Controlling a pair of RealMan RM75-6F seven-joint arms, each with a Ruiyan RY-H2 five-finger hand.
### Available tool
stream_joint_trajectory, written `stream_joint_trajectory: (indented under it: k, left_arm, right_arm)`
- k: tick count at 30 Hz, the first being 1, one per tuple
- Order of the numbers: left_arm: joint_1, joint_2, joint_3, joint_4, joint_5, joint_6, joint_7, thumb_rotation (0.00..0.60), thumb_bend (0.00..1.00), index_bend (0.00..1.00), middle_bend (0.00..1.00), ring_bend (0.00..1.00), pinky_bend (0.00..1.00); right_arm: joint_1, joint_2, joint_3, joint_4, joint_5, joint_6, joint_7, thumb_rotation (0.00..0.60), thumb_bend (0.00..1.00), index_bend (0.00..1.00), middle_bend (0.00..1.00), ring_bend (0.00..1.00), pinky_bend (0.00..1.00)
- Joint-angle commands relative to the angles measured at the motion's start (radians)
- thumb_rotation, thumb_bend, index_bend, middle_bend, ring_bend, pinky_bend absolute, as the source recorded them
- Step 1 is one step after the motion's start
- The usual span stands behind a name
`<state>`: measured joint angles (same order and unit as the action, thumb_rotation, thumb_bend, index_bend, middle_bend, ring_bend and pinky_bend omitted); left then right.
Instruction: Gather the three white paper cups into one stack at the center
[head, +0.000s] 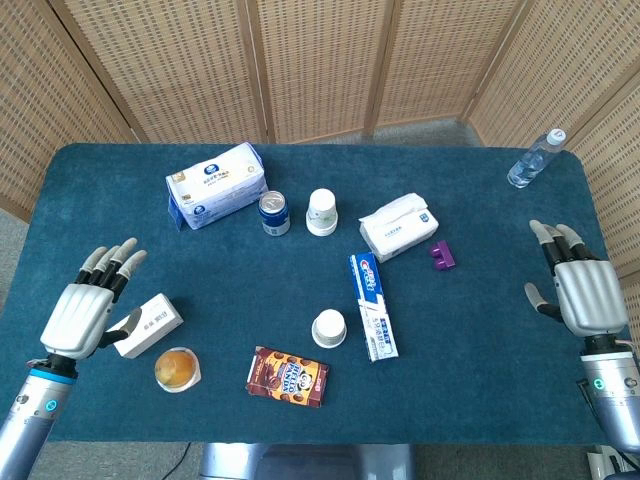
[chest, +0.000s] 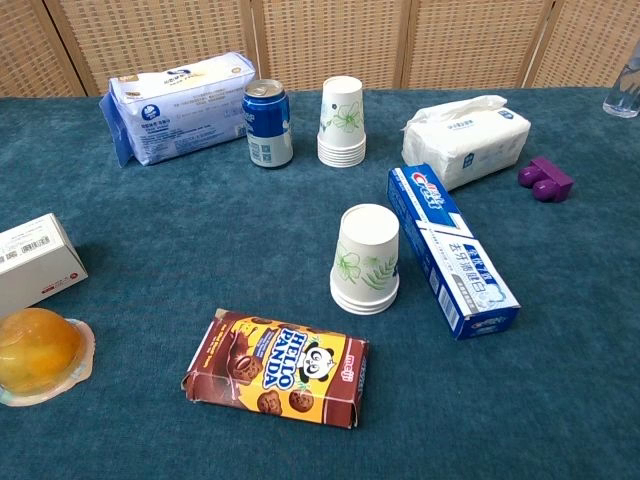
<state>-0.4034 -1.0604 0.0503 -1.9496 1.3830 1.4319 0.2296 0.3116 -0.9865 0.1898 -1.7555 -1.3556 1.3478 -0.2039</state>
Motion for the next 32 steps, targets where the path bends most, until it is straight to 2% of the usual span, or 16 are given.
stream_joint_trajectory:
  k: [1,20,32]
  left_arm:
    - [0.01,0.006,-0.005,0.001,0.007,-0.002,-0.003,0.6,0.47,0.0,0.0,0.0,0.0]
    - [0.071,0.031,-0.036,-0.032,0.057,-0.005,-0.014,0.6,0.47,0.0,0.0,0.0,0.0]
    - [0.078,0.006,-0.063,-0.012,0.05,-0.039,-0.004,0.6,0.46,0.0,0.0,0.0,0.0]
  right_arm:
    - [0.0,-0.001,0.0,0.001,-0.001,0.0,-0.003,0.6,0.37,0.0,0.19,0.13,0.5]
    - [-0.017,-0.012,-0.01,-0.001,-0.003,0.019,0.004,0.6,0.37,0.0,0.19,0.13,0.5]
    - [-0.017,-0.016,-0.01,0.013,0.006,0.009,0.006,0.6,0.37,0.0,0.19,0.13,0.5]
